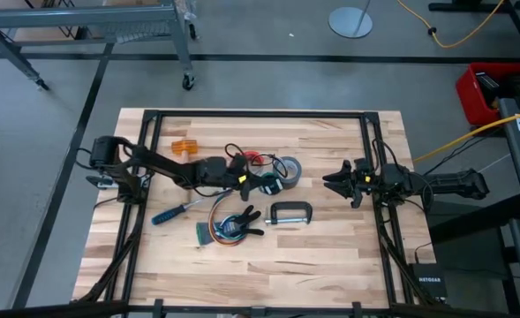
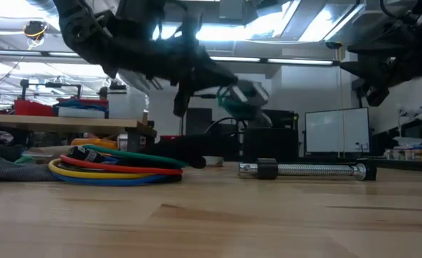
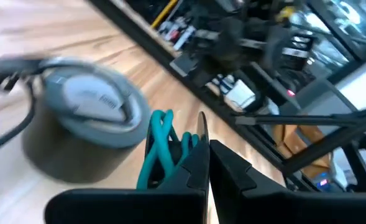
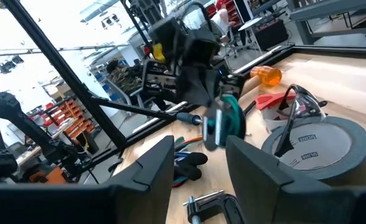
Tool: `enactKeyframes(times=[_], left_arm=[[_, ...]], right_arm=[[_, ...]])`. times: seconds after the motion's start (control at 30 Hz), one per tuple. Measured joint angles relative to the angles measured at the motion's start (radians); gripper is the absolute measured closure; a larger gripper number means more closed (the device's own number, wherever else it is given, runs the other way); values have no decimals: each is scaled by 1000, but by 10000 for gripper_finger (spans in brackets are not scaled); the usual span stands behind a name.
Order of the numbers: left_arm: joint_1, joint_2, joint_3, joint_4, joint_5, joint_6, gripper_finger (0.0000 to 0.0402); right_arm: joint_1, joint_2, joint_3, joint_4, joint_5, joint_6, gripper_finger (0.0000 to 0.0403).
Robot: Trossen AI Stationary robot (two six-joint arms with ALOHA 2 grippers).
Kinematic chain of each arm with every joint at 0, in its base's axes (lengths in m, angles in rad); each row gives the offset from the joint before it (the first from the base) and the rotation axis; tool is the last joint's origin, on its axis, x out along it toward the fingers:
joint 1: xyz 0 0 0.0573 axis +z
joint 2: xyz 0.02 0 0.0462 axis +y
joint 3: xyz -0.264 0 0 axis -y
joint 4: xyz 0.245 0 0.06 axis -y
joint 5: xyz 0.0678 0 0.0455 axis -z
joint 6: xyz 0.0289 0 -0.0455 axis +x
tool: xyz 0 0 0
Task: Coil cords
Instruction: Uncoil the blue wire from the spool
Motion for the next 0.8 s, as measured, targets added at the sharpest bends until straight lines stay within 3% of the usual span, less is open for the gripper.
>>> enactKeyframes(times=[0.17, 0.33, 0.5, 0.8], left_arm=[[0, -65, 0, 5, 22, 72, 401], [-1, -88, 0, 54, 54, 101, 401], [-1, -88, 1, 87, 82, 99, 401], [-3, -88, 1, 112, 153, 91, 401]], right_arm=[[0, 53, 0, 30, 0, 32, 253], [0, 177, 0, 176, 2, 32, 253], [0, 363, 4, 398, 1, 2, 253], [1, 761, 184, 430, -4, -63, 253]])
